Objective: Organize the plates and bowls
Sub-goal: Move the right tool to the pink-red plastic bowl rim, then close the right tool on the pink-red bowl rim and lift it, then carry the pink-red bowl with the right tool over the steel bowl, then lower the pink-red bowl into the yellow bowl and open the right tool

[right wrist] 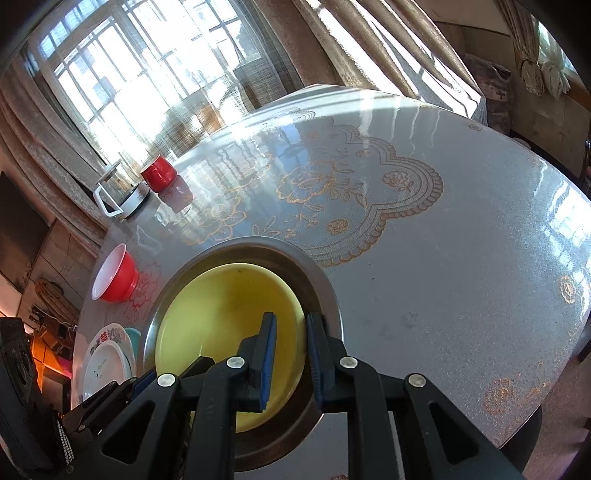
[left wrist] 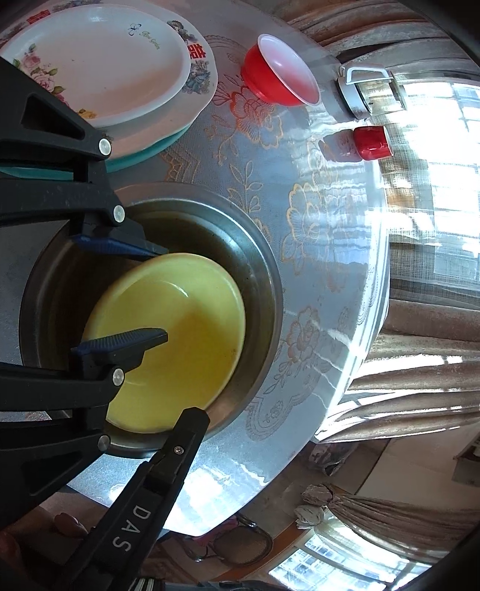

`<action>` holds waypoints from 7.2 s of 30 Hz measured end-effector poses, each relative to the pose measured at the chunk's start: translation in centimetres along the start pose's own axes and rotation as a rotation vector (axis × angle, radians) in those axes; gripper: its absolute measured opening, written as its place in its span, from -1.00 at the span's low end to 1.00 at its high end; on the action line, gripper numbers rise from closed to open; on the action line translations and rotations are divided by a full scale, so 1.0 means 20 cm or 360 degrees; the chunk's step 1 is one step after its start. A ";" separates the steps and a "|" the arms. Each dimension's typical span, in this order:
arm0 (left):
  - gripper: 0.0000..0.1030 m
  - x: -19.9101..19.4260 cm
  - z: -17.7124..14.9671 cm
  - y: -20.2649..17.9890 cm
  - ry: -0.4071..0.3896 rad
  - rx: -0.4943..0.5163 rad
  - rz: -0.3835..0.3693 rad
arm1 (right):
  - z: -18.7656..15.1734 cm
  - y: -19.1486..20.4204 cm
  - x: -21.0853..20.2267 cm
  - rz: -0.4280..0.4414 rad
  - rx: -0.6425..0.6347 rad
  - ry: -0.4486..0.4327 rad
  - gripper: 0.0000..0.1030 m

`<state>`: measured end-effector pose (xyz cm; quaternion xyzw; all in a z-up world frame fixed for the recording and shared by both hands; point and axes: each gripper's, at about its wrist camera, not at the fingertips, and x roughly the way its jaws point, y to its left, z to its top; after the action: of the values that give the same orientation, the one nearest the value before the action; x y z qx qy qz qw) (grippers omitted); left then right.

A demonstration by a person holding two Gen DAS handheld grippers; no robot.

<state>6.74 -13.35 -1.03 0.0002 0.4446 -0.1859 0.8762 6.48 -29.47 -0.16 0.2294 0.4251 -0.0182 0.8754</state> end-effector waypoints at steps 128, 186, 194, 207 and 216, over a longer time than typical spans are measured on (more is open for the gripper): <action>-0.64 -0.33 -0.02 0.44 -0.0256 -0.0181 -0.0145 | -0.01 0.45 -0.07 0.0467 -0.0065 0.0038 -0.74; -0.49 -0.09 -0.04 0.16 -0.0118 -0.0028 -0.0146 | -0.06 0.03 -0.01 0.0203 0.0185 0.0113 -0.68; -0.49 -0.12 -0.06 0.16 -0.0135 -0.0024 -0.0117 | -0.06 0.03 -0.04 0.0159 0.0168 0.0076 -0.48; -0.41 -0.15 -0.09 0.14 -0.0162 0.0019 -0.0086 | -0.06 0.05 -0.09 0.0045 0.0053 -0.0006 -0.43; -0.33 -0.19 -0.11 0.13 -0.0184 0.0030 -0.0096 | -0.07 0.06 -0.09 0.0059 0.0047 0.0006 -0.43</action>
<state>3.86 -9.39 0.15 -0.0157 0.3912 -0.2163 0.8944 4.63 -28.17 0.87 0.2502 0.4220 -0.0078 0.8713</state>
